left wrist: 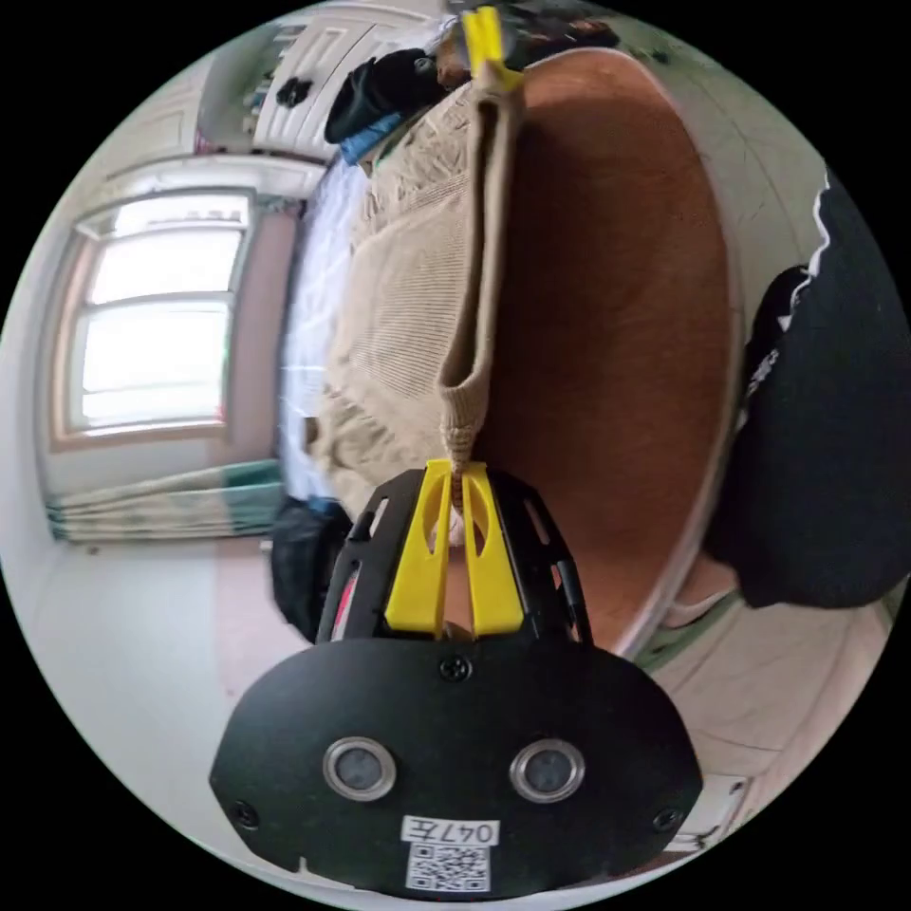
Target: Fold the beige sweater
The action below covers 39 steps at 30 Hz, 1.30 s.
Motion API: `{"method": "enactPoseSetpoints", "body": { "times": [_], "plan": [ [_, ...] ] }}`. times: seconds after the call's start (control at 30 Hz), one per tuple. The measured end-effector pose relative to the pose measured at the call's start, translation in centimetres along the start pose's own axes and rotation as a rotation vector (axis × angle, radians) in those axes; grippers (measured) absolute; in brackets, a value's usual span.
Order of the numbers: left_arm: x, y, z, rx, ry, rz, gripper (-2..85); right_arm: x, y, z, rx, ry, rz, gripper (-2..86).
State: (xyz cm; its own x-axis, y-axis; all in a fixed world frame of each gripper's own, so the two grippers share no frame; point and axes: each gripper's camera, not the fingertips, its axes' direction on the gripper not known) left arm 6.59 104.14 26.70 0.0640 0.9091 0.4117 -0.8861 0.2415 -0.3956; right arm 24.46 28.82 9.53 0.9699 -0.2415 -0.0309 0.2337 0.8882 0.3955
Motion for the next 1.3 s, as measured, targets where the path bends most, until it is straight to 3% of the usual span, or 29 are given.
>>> {"method": "enactPoseSetpoints", "body": {
  "times": [0.37, 0.57, 0.7, 0.93, 1.07, 1.13, 1.3],
  "plan": [
    [-12.8, -1.5, 3.2, -0.016, 0.250, -0.066, -0.7, -6.7, 3.7, 5.8, 0.012, 0.098, 0.124, 0.0],
    [-21.0, -0.4, 4.5, 0.059, 0.489, -0.075, 1.4, -9.8, 4.5, 4.8, 0.018, 0.211, 0.123, 0.2],
    [-25.1, 2.9, 6.4, 0.126, 0.664, -0.101, 5.9, -11.5, 5.6, 7.5, -0.076, 0.210, 0.096, 0.9],
    [-31.1, 12.3, 5.0, 0.298, 0.667, -0.303, 6.6, -13.0, 8.2, 5.6, 0.000, 0.064, 0.149, 7.6],
    [-36.0, 14.4, 5.4, 0.367, 0.533, -0.543, 3.5, -13.2, 7.1, 2.3, 0.200, 0.022, 0.194, 5.1],
    [-37.1, 13.2, 6.5, 0.336, 0.501, -0.598, 1.5, -13.1, 5.6, 3.0, 0.222, 0.051, 0.219, 2.5],
    [-37.4, 9.2, 10.6, 0.096, 0.546, -0.662, -0.6, -12.9, 4.1, 9.4, 0.047, 0.146, 0.333, 0.3]
  ]
}}
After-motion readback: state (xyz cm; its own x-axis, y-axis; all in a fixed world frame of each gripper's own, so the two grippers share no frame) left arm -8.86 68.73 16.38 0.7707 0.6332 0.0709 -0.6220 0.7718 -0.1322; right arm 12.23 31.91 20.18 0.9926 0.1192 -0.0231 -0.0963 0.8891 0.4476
